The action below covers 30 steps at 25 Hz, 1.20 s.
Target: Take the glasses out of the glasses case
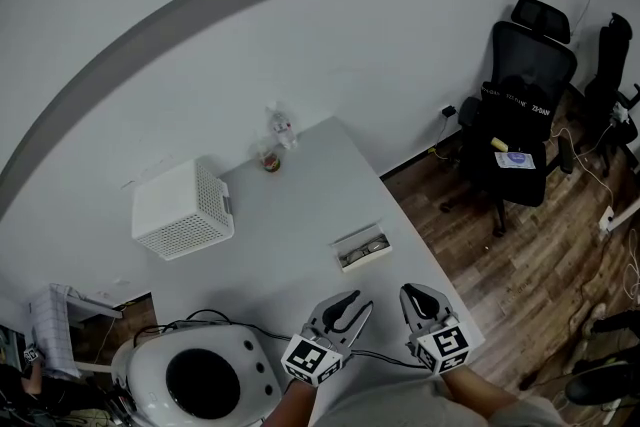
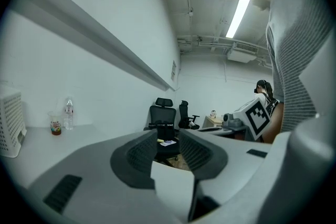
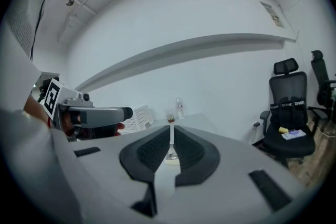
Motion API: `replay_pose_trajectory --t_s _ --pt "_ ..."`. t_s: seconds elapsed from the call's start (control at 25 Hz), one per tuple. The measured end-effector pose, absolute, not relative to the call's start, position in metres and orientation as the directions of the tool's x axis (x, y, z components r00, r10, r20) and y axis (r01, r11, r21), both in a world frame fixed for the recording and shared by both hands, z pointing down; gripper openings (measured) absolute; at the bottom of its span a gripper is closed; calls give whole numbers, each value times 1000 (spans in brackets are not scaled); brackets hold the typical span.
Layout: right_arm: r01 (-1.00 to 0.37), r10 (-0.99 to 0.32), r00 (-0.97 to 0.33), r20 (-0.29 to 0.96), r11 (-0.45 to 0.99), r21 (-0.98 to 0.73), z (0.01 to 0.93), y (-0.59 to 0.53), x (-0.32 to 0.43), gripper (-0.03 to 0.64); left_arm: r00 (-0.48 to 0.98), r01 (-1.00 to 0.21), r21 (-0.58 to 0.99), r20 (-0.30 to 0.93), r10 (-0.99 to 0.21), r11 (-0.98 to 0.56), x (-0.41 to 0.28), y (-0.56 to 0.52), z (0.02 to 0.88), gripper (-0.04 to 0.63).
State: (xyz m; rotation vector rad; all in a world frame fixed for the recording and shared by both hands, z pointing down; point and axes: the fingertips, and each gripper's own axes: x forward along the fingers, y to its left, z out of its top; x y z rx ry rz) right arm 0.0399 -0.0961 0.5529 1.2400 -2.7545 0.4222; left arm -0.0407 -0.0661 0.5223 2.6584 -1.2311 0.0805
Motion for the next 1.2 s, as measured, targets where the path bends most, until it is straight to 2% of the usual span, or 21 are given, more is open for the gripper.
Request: replay_pose_trajectory --t_s 0.04,0.08,0.8,1.2 --pt "-746 -721 -665 195 631 -212 552 -97 39 12 649 -760 162 142 -747 -629 -41 -67 524 140" --pt "-746 -721 -665 196 631 -210 551 -98 39 12 649 -760 157 150 -746 -631 -41 -68 525 150" --pt "-725 -698 -688 199 651 -224 561 -102 37 12 627 -778 101 186 -756 -620 -44 -87 531 150" --pt "-698 -659 -716 228 682 -221 575 -105 32 12 595 -767 -39 327 -734 -640 -41 -124 569 150"
